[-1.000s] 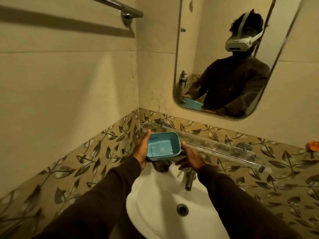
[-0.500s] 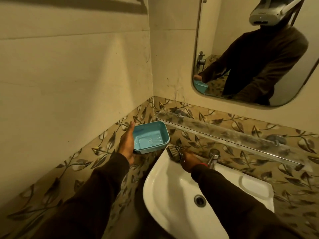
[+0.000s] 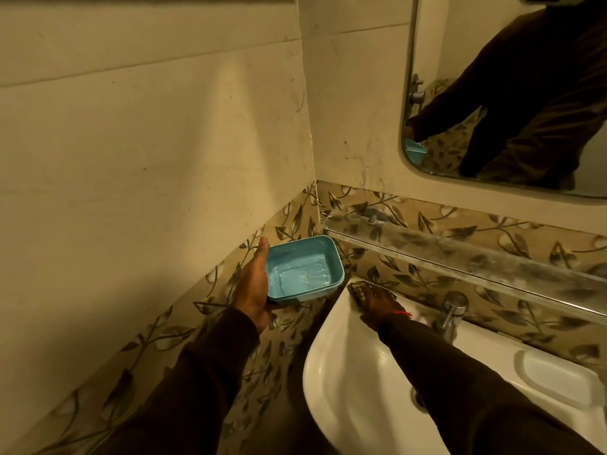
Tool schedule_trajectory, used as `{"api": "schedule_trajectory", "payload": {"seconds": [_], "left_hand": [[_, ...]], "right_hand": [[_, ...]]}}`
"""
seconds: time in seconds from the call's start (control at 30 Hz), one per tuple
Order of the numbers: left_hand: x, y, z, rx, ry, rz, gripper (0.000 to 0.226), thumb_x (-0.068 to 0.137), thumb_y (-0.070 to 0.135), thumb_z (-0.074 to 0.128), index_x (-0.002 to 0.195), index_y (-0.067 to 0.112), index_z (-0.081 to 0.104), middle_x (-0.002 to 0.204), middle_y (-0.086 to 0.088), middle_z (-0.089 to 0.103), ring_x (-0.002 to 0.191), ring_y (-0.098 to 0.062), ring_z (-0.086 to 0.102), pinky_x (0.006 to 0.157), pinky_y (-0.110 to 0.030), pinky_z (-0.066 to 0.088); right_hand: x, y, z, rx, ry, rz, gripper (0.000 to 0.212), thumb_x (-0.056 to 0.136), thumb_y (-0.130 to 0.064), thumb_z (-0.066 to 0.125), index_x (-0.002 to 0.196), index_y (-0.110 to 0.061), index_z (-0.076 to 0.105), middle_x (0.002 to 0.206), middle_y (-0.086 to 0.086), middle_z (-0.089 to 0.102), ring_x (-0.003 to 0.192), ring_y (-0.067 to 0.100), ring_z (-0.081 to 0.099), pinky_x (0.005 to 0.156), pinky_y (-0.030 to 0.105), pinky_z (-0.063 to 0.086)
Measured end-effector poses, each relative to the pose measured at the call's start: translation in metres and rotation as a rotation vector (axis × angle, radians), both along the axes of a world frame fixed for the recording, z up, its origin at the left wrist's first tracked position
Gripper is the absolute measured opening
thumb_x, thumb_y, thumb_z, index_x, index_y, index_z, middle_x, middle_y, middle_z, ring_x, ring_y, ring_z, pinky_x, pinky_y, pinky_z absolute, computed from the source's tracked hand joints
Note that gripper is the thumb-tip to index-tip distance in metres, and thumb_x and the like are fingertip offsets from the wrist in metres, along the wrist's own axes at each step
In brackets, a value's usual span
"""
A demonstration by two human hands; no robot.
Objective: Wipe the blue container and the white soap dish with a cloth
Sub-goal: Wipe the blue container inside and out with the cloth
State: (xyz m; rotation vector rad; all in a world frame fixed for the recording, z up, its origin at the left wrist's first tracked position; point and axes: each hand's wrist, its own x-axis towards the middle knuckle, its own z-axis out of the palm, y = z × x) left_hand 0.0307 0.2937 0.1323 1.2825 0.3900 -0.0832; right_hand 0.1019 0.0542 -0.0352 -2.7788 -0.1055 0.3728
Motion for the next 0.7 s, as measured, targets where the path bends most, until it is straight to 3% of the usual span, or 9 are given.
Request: {"api": "schedule_trajectory", "payload": {"seconds": [0.1, 0.23, 0.4, 0.5, 0.6, 0.7], "left_hand": [[0.005, 0.0, 0.0, 0.003, 0.024, -0.013, 0.067, 0.09, 0.076, 0.046, 0.12, 0.022, 0.07, 0.11, -0.013, 0.078, 0.102, -0.037, 0.074, 0.088, -0.069, 0.055], [0.012, 0.001, -0.001, 0.027, 0.033, -0.031, 0.067, 0.092, 0.075, 0.042, 0.124, 0.023, 0.069, 0.117, -0.011, 0.076, 0.108, -0.035, 0.072, 0.091, -0.068, 0.054], [0.018, 0.002, -0.004, 0.042, 0.036, -0.041, 0.066, 0.093, 0.074, 0.039, 0.126, 0.024, 0.068, 0.121, -0.01, 0.074, 0.112, -0.035, 0.07, 0.095, -0.068, 0.052], [0.018, 0.004, -0.005, 0.035, 0.039, -0.035, 0.065, 0.092, 0.074, 0.041, 0.123, 0.024, 0.069, 0.117, -0.01, 0.076, 0.108, -0.035, 0.072, 0.091, -0.068, 0.054], [0.015, 0.006, -0.005, 0.026, 0.037, -0.04, 0.062, 0.091, 0.074, 0.043, 0.118, 0.026, 0.071, 0.112, -0.009, 0.078, 0.102, -0.032, 0.075, 0.088, -0.065, 0.056], [0.013, 0.007, -0.004, 0.013, 0.029, -0.04, 0.06, 0.091, 0.074, 0.044, 0.115, 0.027, 0.073, 0.11, -0.009, 0.078, 0.101, -0.032, 0.075, 0.088, -0.066, 0.056]], "right_hand": [[0.014, 0.003, -0.006, -0.001, -0.007, -0.038, 0.066, 0.092, -0.027, 0.055, 0.151, -0.032, 0.024, 0.161, 0.01, 0.02, 0.145, 0.036, 0.024, 0.118, 0.047, 0.024], [0.028, 0.003, -0.015, -0.002, 0.021, -0.058, 0.055, 0.099, -0.044, 0.043, 0.15, -0.036, 0.024, 0.164, 0.008, 0.005, 0.147, 0.038, 0.016, 0.119, 0.049, 0.019], [0.038, -0.001, -0.029, 0.054, 0.101, -0.119, 0.058, 0.099, -0.059, 0.024, 0.153, -0.038, 0.017, 0.165, 0.001, -0.003, 0.15, 0.035, 0.004, 0.122, 0.048, 0.007], [0.039, 0.0, -0.032, 0.059, 0.074, -0.116, 0.061, 0.098, -0.062, 0.025, 0.153, -0.033, 0.024, 0.164, 0.004, 0.013, 0.149, 0.033, 0.012, 0.121, 0.045, 0.01], [0.042, -0.002, -0.031, 0.002, -0.028, 0.002, 0.057, 0.098, -0.056, 0.036, 0.145, -0.023, 0.043, 0.152, 0.01, 0.041, 0.137, 0.034, 0.038, 0.116, 0.045, 0.028], [0.041, -0.006, -0.029, 0.055, -0.049, -0.054, 0.051, 0.099, -0.052, 0.042, 0.137, -0.019, 0.053, 0.14, 0.011, 0.054, 0.127, 0.032, 0.049, 0.111, 0.044, 0.035]]}}
